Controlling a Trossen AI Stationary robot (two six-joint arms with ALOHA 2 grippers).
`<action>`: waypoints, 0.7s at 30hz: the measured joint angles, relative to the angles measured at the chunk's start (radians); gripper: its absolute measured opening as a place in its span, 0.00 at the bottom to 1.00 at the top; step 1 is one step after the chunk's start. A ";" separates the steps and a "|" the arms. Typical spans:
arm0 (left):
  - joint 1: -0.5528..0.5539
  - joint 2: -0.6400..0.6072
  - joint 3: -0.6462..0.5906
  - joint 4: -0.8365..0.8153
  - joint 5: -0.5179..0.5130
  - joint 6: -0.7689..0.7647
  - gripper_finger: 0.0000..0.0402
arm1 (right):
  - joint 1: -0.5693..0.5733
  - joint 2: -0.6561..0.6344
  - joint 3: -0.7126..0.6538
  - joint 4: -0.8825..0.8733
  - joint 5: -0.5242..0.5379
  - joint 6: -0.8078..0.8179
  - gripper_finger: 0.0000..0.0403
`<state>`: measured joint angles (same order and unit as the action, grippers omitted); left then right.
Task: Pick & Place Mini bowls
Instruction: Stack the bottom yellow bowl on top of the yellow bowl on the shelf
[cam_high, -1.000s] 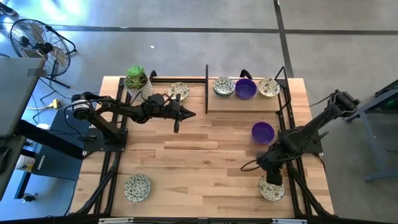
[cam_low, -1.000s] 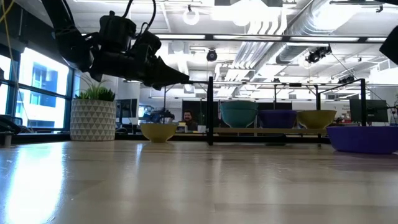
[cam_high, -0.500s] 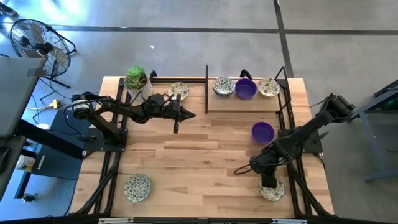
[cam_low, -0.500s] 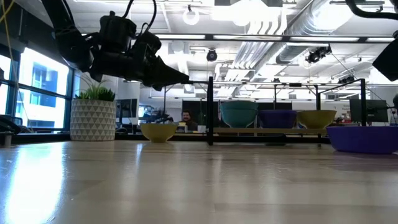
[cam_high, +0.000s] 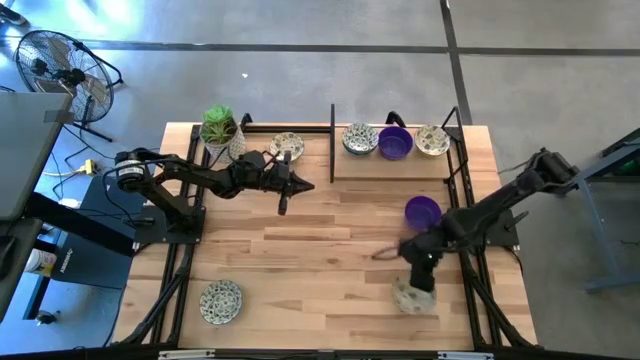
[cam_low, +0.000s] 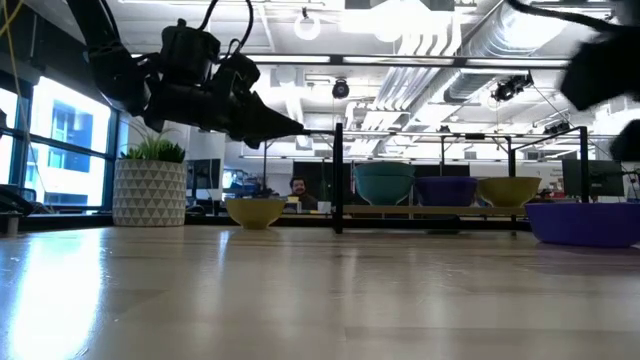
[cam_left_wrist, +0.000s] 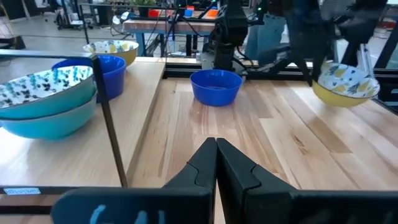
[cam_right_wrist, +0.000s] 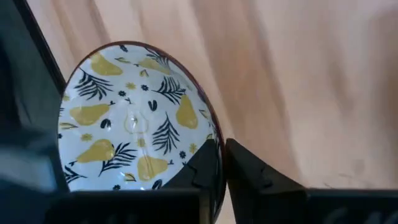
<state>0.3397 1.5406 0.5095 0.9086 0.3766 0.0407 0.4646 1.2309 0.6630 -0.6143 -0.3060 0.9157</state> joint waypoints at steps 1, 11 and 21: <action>0.000 0.000 0.000 0.001 0.002 0.000 0.00 | -0.024 -0.017 0.008 0.000 0.029 -0.002 0.04; 0.000 0.000 0.000 0.000 0.015 -0.002 0.00 | -0.434 -0.003 0.041 0.080 0.197 -0.160 0.05; 0.000 0.000 0.000 0.001 0.018 -0.006 0.00 | -0.775 0.143 0.043 0.185 0.136 -0.406 0.03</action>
<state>0.3397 1.5406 0.5095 0.9092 0.3944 0.0349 -0.3103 1.3734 0.7063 -0.4292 -0.1697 0.5095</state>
